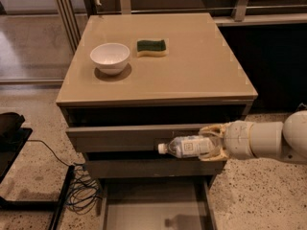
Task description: Pick blue plastic bottle from bottom drawer and place on counter
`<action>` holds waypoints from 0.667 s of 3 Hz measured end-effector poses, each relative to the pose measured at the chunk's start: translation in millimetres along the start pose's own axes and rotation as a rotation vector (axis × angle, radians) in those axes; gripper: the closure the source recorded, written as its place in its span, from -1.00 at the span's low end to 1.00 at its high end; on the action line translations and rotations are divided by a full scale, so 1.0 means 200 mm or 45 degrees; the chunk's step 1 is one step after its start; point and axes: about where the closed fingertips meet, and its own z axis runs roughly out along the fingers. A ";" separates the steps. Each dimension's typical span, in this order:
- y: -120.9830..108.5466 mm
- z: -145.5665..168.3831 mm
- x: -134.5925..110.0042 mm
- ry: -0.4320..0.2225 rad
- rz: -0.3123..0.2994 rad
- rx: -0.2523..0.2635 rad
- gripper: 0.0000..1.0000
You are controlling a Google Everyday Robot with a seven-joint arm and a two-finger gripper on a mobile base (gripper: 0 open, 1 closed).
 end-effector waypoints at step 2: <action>-0.38 -0.43 -0.25 -0.040 -0.058 0.129 1.00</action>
Offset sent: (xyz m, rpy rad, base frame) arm 0.0009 -0.0387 0.1913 0.0445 -0.1765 -0.0336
